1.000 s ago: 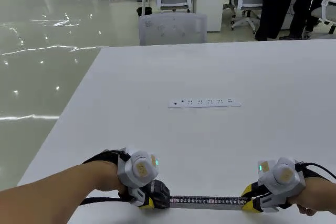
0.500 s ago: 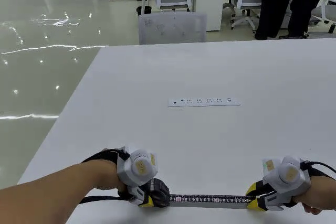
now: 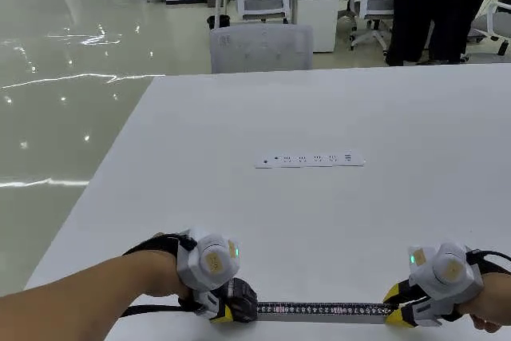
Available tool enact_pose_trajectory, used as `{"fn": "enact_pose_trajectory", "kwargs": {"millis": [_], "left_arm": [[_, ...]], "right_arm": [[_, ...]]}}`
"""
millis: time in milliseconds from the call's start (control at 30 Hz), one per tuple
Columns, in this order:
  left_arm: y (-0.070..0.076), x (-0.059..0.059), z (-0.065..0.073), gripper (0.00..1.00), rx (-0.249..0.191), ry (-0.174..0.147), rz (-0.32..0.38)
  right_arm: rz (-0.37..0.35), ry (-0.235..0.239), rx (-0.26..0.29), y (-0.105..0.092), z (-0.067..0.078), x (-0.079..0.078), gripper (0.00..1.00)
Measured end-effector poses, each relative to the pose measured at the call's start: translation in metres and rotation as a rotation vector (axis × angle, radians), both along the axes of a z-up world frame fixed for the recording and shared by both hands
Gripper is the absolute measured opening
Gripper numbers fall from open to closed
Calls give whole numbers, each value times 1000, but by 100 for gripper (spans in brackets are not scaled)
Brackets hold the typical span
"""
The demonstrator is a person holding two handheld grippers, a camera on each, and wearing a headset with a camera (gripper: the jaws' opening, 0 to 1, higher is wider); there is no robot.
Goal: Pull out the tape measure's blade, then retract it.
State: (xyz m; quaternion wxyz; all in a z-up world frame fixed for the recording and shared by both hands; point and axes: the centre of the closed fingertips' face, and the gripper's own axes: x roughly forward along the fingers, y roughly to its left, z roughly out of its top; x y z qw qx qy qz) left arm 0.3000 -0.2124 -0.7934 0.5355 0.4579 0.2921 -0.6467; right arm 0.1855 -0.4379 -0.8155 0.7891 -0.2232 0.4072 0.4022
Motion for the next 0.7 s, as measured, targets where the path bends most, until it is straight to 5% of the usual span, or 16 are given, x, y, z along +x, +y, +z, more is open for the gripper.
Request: {"fn": "enact_pose_trajectory", "kwargs": {"millis": [700], "left_arm": [[-1,0,1,33,-2,-1,3]], "right_arm": [[-5,4,-4,-2,1,0,13]]}}
